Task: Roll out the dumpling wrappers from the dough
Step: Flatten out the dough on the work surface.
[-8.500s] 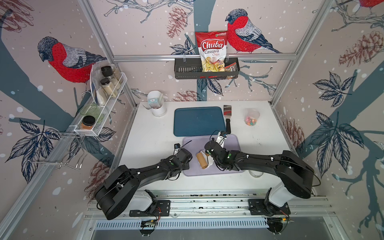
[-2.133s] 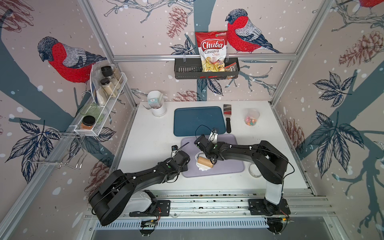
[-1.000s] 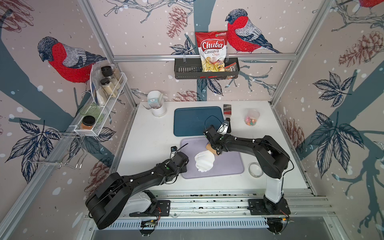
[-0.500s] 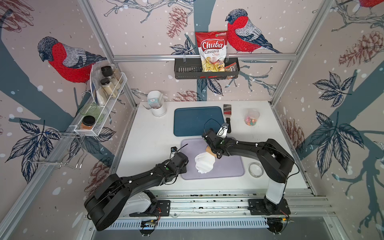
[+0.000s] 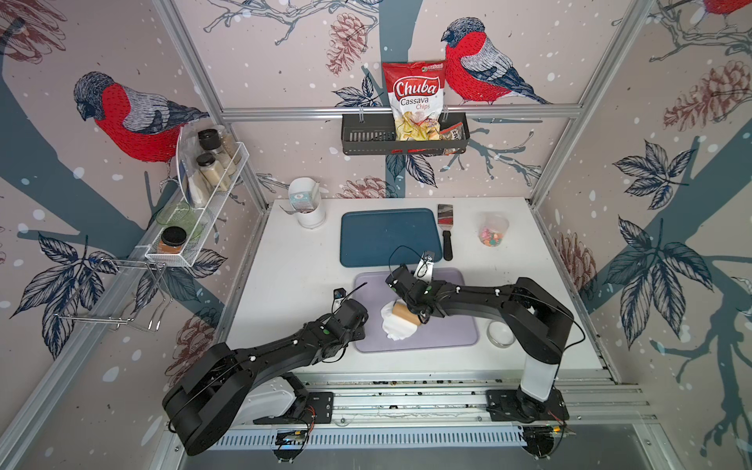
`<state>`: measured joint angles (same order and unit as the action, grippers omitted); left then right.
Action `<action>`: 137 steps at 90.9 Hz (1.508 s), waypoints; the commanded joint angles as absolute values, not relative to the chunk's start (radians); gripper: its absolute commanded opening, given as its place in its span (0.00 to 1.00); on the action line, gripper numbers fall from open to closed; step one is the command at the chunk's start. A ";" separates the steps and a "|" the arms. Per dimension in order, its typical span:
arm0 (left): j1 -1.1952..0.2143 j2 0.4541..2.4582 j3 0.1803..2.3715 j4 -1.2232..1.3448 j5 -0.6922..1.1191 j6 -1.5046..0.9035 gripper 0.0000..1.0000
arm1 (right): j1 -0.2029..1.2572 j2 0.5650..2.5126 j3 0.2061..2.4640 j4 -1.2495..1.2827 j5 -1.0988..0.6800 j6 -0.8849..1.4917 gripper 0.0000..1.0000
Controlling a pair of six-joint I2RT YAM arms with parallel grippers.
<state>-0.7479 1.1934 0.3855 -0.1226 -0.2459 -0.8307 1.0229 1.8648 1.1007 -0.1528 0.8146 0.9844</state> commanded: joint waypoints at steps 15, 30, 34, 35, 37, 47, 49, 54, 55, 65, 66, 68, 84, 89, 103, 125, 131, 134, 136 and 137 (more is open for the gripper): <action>-0.746 1.182 0.377 -0.102 -0.275 -0.857 0.00 | 0.894 1.863 1.071 -0.153 0.806 0.961 0.00; -0.746 1.191 0.378 -0.095 -0.275 -0.854 0.00 | 1.019 1.897 1.106 -0.181 0.746 0.950 0.00; -0.745 1.193 0.381 -0.096 -0.275 -0.853 0.00 | 1.043 1.912 1.126 -0.208 0.767 0.959 0.00; -0.745 1.192 0.380 -0.096 -0.276 -0.854 0.00 | 1.044 1.915 1.128 -0.212 0.773 0.961 0.00; -0.745 1.192 0.378 -0.096 -0.277 -0.854 0.00 | 1.038 1.916 1.130 -0.216 0.779 0.962 0.00; -0.745 1.185 0.368 -0.077 -0.270 -0.852 0.00 | 0.913 1.894 1.109 -0.179 0.768 0.969 0.00; -0.745 1.183 0.368 -0.077 -0.270 -0.852 0.00 | 0.897 1.891 1.107 -0.170 0.794 0.965 0.00; -0.746 1.177 0.365 -0.073 -0.268 -0.851 0.00 | 0.884 1.896 1.115 -0.172 0.849 0.951 0.00; -0.746 1.175 0.365 -0.072 -0.268 -0.851 0.00 | 0.886 1.898 1.121 -0.182 0.849 0.953 0.00; -0.746 1.160 0.346 -0.059 -0.265 -0.857 0.00 | 0.972 1.916 1.143 -0.214 0.782 0.959 0.00; -0.746 1.160 0.345 -0.057 -0.264 -0.858 0.00 | 0.990 1.918 1.143 -0.211 0.777 0.957 0.00; -0.746 1.159 0.342 -0.056 -0.266 -0.858 0.00 | 1.015 1.923 1.144 -0.210 0.777 0.955 0.00; -0.746 1.151 0.348 -0.075 -0.280 -0.864 0.00 | 0.956 1.909 1.153 -0.225 0.793 0.971 0.00; -0.745 1.146 0.345 -0.070 -0.278 -0.862 0.00 | 0.895 1.884 1.134 -0.194 0.800 0.969 0.00; -0.745 1.149 0.346 -0.063 -0.277 -0.864 0.00 | 0.939 1.888 1.145 -0.204 0.804 0.952 0.00; -0.746 1.161 0.349 -0.054 -0.270 -0.863 0.00 | 0.977 1.899 1.121 -0.222 0.771 0.995 0.00; -0.745 1.157 0.347 -0.048 -0.265 -0.864 0.00 | 0.931 1.879 1.103 -0.205 0.820 0.990 0.00; -0.745 1.156 0.347 -0.047 -0.266 -0.864 0.00 | 0.923 1.877 1.107 -0.217 0.829 0.992 0.00; -0.746 1.156 0.348 -0.047 -0.267 -0.865 0.00 | 0.925 1.876 1.110 -0.224 0.821 0.994 0.00; -0.746 1.155 0.348 -0.048 -0.266 -0.865 0.00 | 0.928 1.876 1.112 -0.226 0.817 0.995 0.00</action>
